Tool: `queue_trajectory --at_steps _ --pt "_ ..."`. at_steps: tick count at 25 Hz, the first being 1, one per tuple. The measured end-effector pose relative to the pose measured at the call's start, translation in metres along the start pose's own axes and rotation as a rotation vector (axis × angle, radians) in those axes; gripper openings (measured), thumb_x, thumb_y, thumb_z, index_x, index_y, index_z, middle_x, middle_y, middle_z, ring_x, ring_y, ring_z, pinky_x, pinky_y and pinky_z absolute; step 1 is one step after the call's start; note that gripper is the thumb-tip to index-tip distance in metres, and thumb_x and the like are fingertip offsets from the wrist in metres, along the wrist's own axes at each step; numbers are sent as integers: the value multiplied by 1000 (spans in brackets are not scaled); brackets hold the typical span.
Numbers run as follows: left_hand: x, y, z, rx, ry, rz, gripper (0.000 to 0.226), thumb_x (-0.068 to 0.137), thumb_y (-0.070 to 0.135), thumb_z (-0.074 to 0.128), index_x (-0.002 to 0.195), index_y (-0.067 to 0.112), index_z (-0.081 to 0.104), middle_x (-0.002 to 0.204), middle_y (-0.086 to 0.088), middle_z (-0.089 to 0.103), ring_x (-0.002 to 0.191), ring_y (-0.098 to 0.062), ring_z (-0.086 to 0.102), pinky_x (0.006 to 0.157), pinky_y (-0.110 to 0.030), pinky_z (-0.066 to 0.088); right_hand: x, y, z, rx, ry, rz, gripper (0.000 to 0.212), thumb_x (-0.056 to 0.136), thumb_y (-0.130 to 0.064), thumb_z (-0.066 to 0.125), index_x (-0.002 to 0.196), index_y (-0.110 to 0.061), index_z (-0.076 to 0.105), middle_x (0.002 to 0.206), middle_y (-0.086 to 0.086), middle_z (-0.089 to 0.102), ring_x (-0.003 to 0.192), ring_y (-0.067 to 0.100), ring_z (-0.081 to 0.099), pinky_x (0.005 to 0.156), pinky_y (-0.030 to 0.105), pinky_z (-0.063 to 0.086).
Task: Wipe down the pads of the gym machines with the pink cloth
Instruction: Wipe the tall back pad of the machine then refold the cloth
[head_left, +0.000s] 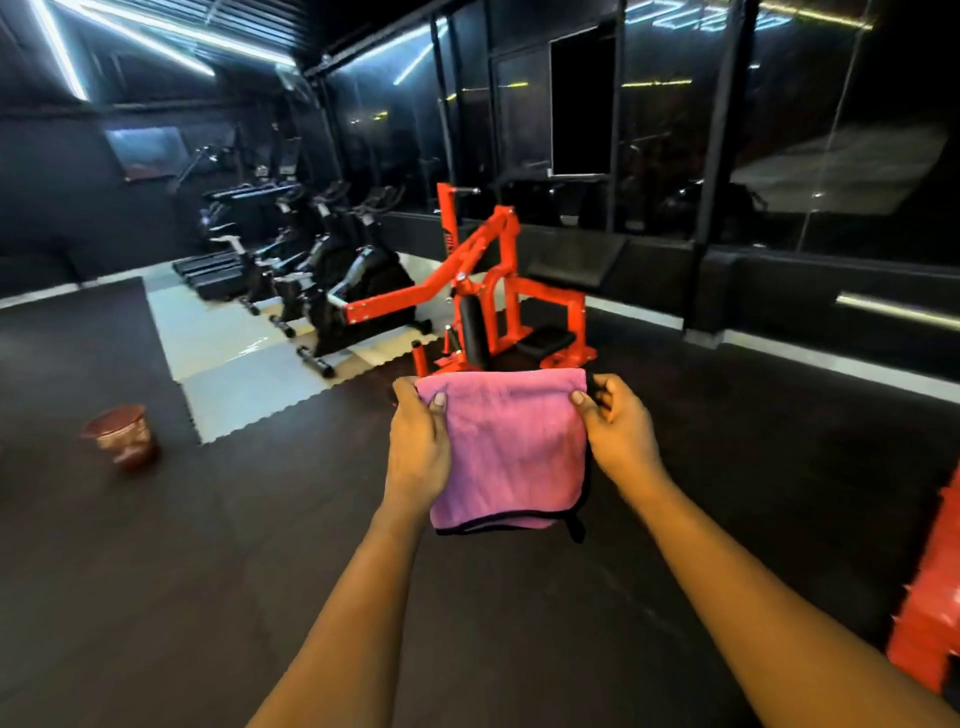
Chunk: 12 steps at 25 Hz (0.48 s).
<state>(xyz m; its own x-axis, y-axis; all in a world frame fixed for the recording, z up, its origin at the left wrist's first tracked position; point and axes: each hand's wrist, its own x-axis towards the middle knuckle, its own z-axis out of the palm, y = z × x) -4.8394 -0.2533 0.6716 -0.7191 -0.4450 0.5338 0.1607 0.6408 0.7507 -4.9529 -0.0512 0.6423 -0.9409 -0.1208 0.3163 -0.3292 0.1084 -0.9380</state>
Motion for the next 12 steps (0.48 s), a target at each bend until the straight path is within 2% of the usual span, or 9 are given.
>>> queue_trajectory --at_steps 2,4,6,8,12 --pt "64 -16 40 -12 -28 9 22 107 31 37 105 45 20 102 -2 61 89 -11 61 76 -34 52 66 14 5 8 44 10 18 96 -14 67 113 -20 65 106 -3 72 103 14 69 98 43 55" --pt "122 -27 75 -31 -47 7 12 106 28 38 107 30 26 97 3 59 86 -7 59 73 -32 48 124 21 6 -15 57 14 21 96 -16 66 117 -20 65 108 -6 71 104 10 68 97 37 55" --pt "171 -39 109 -45 -55 8 10 106 26 39 106 19 31 90 7 57 80 -5 57 65 -24 42 176 30 6 -36 93 25 19 97 -17 66 114 -24 64 103 -12 69 100 6 67 94 32 55" --pt "218 -58 150 -57 -73 24 10 106 25 39 106 18 32 87 8 55 77 -5 57 59 -13 39 226 50 5 -70 115 14 17 97 -18 66 109 -28 63 98 -16 68 96 0 66 91 30 56" --pt "313 -109 242 -110 -127 35 7 107 24 39 106 18 34 90 7 56 78 -2 57 61 -6 40 335 100 10 -111 195 39 14 97 -19 65 109 -27 63 98 -16 67 95 -3 64 91 28 55"
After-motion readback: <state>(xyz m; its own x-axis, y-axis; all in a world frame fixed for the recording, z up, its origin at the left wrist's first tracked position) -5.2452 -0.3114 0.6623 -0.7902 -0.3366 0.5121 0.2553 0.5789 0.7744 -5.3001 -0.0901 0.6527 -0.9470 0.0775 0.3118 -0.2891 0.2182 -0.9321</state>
